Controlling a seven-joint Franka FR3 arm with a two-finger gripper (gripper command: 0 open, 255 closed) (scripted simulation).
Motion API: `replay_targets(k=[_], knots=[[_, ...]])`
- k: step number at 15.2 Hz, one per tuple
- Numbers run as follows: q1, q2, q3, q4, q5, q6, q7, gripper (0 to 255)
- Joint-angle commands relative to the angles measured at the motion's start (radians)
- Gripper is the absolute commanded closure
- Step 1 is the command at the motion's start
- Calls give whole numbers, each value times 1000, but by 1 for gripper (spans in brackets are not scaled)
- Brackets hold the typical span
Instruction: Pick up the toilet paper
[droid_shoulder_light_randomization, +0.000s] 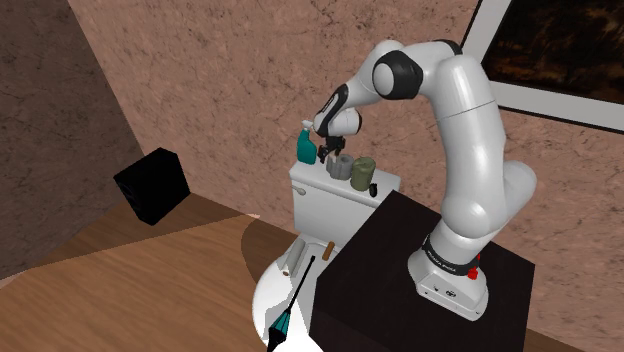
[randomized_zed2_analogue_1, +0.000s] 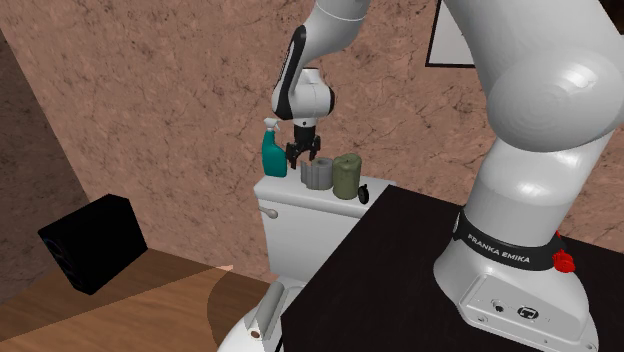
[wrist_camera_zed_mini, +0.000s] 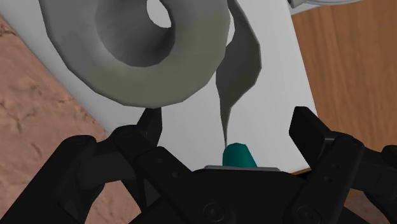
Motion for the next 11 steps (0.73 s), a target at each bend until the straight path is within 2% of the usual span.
replay_targets(k=[1,3,4,11], knots=[[-9,33,9,15,7,19,-8,0],[-9,33,9,15,7,19,-7,0],[-8,31,9,14,6,18,-6,255],[-8,32,9,15,6,18,-6,255]])
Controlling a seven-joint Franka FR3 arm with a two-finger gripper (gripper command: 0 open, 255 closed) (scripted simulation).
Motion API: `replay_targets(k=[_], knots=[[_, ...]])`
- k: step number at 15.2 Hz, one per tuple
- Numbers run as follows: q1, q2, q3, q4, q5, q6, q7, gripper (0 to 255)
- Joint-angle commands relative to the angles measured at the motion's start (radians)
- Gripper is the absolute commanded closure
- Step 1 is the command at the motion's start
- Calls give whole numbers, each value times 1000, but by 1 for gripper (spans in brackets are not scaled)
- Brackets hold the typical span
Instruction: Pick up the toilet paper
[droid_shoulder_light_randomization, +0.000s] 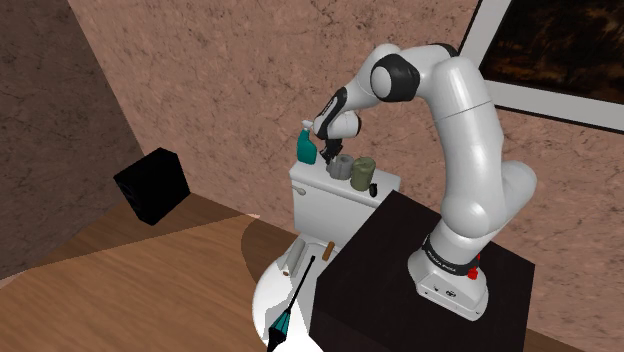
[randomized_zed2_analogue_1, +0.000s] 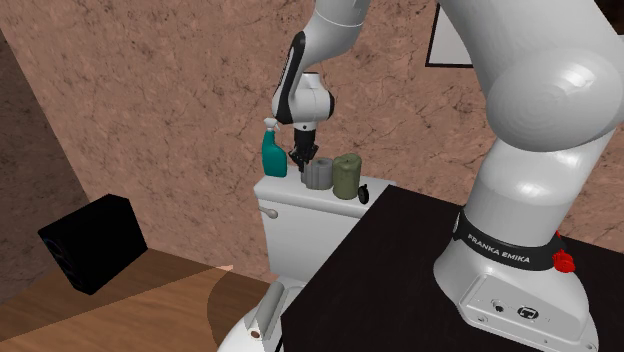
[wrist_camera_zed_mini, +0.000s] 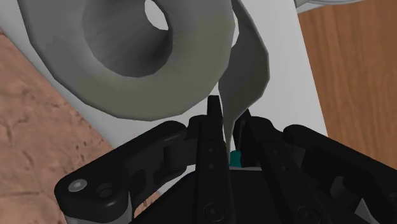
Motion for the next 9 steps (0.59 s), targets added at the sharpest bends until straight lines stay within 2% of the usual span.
replay_targets(k=[1,9], knots=[[0,1,0,0,0,0,0,255],[17,-81,-23,-32,-18,-52,14,255]])
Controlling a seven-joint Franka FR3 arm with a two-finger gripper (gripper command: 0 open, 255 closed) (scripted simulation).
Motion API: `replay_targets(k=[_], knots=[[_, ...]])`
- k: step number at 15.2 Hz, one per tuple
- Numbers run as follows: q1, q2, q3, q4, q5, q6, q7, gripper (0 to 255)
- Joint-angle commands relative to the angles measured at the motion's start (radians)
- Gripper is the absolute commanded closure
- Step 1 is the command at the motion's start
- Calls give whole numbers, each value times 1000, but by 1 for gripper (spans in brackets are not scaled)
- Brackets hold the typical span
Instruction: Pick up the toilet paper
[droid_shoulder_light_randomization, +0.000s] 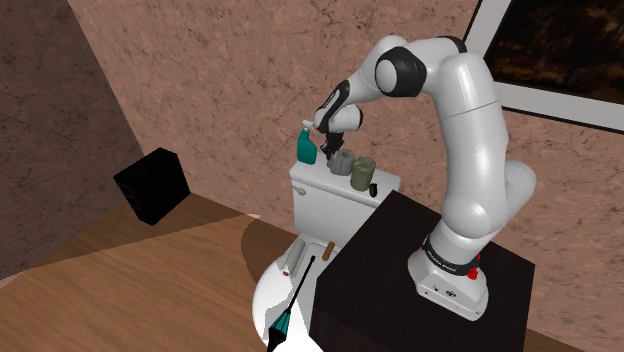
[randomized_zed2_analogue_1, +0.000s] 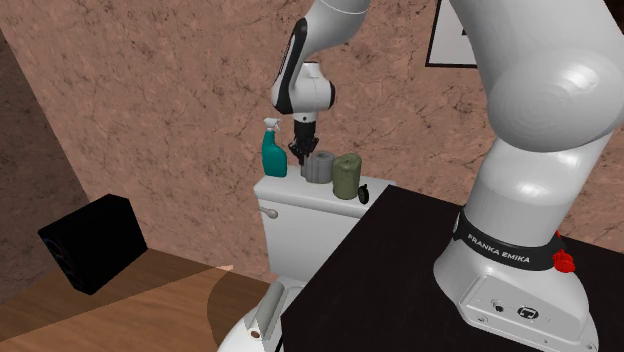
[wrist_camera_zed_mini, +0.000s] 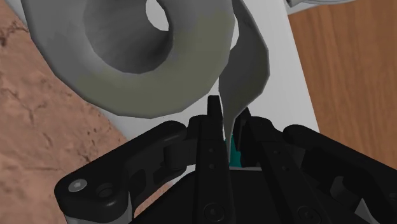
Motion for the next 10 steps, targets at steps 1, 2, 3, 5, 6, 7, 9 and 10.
replay_targets(k=[1,2,3,5,6,7,9,10], knots=[[6,-28,-8,-12,-6,-15,5,255],[9,-39,-11,-16,-9,-23,7,255],[11,-50,-14,-19,-12,-32,10,255],[16,-73,-21,-25,-19,-48,15,255],[19,-84,-25,-27,-22,-57,17,255],[21,-95,-28,-29,-26,-65,20,255],[24,-107,-32,-32,-30,-75,23,255],[24,-107,-32,-32,-30,-75,23,255]])
